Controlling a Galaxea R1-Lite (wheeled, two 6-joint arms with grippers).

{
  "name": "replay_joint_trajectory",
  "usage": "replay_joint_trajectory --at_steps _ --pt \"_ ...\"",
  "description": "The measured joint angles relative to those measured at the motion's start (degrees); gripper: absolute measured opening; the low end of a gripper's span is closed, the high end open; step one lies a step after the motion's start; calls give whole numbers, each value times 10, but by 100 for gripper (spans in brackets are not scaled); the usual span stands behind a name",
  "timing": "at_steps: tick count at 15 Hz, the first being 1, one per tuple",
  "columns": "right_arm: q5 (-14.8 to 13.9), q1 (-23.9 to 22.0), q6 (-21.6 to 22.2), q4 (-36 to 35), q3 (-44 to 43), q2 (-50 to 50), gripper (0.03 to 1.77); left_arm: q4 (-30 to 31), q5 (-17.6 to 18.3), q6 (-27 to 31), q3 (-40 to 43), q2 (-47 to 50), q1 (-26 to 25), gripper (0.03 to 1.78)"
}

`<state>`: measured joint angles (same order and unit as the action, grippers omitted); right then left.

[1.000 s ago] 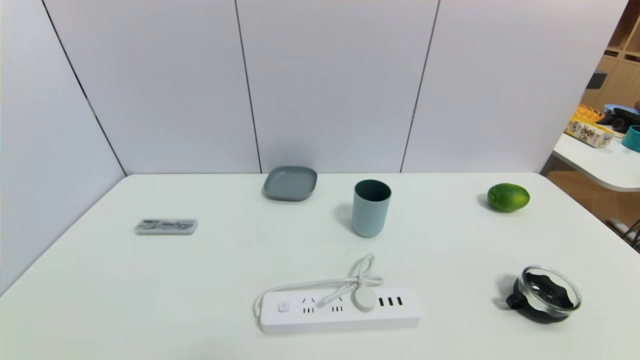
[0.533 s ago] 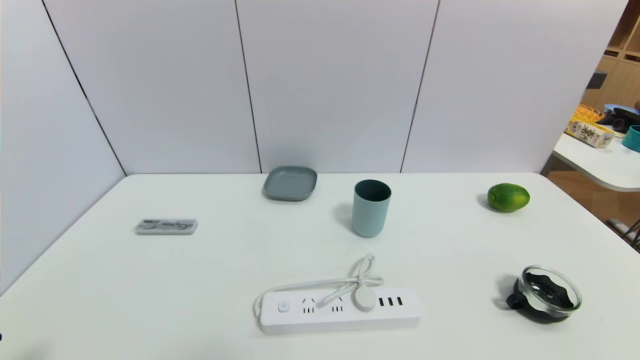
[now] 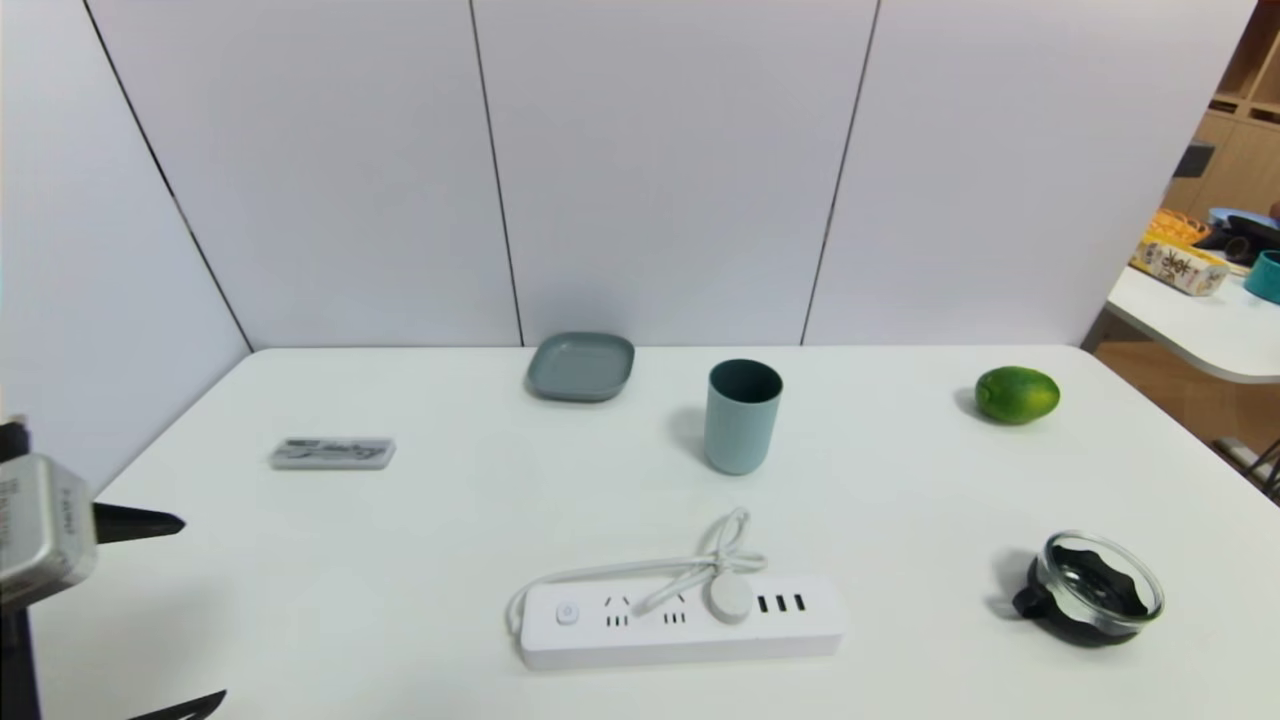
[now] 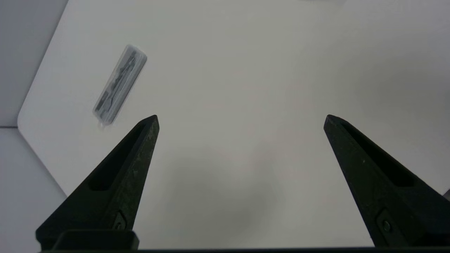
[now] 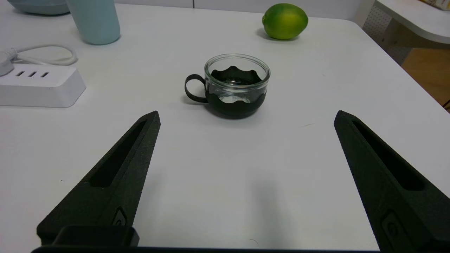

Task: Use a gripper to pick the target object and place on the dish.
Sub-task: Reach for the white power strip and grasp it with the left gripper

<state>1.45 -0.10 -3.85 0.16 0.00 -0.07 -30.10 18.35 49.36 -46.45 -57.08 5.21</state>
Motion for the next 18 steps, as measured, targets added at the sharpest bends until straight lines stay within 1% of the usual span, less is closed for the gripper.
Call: replay_joint_trajectory --at_steps 4,6,10,13,16,18 --pt "0 0 0 0 0 0 171 -4 6 14 -73 -151 95 169" --pt "0 0 0 0 0 0 171 -4 6 15 -122 -226 144 169" --pt "0 0 0 0 0 0 171 -4 5 10 -225 -360 223 169" --pt "0 0 0 0 0 0 171 -5 5 -8 -286 -433 277 169" --pt "0 0 0 0 0 0 171 -5 5 -41 -308 -470 315 169" --pt "0 0 0 0 0 0 171 -5 5 -46 -312 -482 328 169"
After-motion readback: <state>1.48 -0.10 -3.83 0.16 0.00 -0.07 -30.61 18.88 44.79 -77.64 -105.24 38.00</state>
